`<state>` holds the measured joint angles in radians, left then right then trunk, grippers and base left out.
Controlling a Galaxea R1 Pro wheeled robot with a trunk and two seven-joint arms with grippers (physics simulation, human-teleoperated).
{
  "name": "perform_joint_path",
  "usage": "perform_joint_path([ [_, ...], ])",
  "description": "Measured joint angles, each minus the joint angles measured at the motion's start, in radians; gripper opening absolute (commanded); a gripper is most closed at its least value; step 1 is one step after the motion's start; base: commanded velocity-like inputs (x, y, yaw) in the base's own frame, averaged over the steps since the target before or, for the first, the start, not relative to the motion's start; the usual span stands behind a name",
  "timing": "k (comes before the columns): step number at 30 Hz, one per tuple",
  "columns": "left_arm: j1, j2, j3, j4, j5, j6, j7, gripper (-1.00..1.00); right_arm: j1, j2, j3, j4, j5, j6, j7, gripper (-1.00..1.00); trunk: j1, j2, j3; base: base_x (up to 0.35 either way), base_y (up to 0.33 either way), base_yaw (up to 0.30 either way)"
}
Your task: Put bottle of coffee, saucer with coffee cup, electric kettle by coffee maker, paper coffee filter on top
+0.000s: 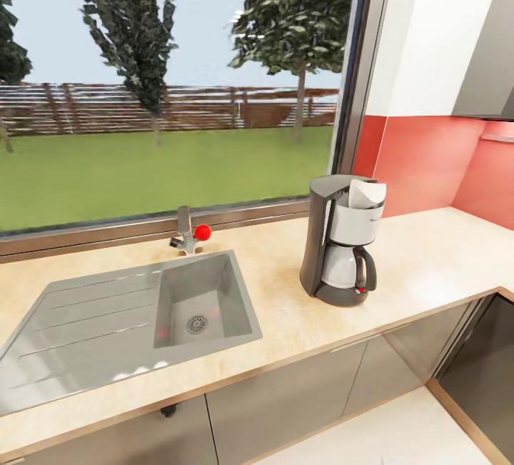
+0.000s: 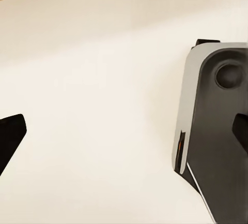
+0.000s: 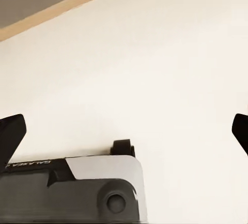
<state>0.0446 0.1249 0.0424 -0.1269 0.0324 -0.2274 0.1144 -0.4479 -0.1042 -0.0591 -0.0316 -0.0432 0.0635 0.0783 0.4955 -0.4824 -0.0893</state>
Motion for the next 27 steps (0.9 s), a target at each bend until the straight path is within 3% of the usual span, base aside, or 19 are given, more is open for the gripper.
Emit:
perform_joint_path([
  [7, 0.000, 0.000, 0.002, 0.000, 0.006, -0.001, 0.002, 1.00, 0.033, 0.003, 0.001, 0.009, 0.034, -0.015, 0.030, 1.00, 0.000, 0.000, 0.000, 0.000, 0.000, 0.000],
  [27, 0.001, 0.001, 0.009, 0.003, 0.010, 0.002, 0.013, 1.00, 0.034, 0.003, -0.002, 0.004, 0.031, -0.013, 0.030, 1.00, 0.000, 0.000, 0.000, 0.000, 0.000, 0.000],
])
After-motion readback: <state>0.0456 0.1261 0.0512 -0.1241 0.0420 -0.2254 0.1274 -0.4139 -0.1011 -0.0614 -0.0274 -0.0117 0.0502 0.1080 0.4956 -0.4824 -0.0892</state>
